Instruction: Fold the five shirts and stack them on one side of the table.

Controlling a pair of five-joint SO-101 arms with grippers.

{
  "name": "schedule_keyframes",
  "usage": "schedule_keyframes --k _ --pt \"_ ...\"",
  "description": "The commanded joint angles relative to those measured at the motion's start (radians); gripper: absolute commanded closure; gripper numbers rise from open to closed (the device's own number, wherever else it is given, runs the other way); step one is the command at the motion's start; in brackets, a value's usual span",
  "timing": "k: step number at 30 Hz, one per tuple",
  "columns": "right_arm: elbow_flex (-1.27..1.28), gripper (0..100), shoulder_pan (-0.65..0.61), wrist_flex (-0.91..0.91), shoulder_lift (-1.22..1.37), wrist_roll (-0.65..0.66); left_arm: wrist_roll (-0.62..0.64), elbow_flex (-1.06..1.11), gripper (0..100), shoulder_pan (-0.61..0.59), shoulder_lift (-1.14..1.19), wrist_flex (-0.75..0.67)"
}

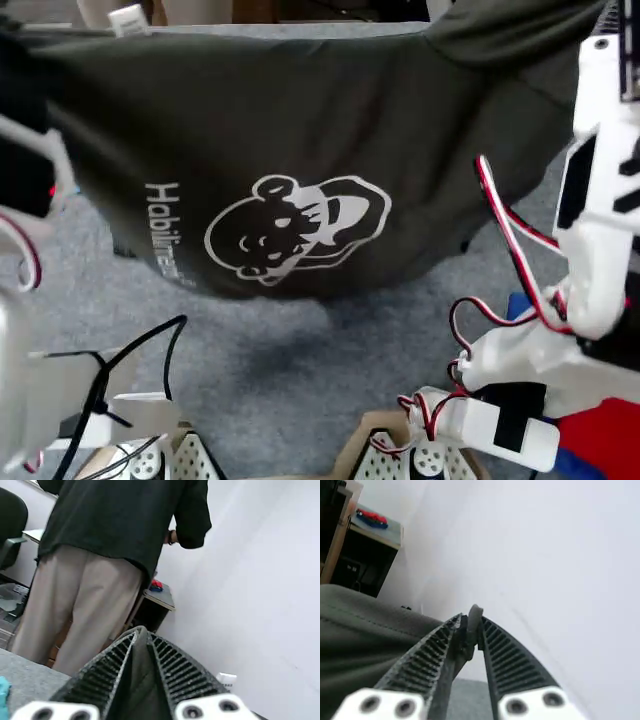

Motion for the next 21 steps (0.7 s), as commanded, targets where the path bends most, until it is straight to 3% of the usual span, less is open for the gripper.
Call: schedule_keyframes --k 1,13,21 --pt "-0.093 99.4 -0.01 -0.005 -0.022 -0.008 -0.015 -0.012 98 -0.041 -0.03 0.015" --pt "-0.32 99.3 -0.185 -0.017 -0.024 0.123 -0.008 -0.014 98 -0.167 -0.065 0.017" --pt "-0.32 99.3 -0.208 -0.21 -0.062 0.278 -0.014 -0.014 98 -0.19 -0.067 0.017"
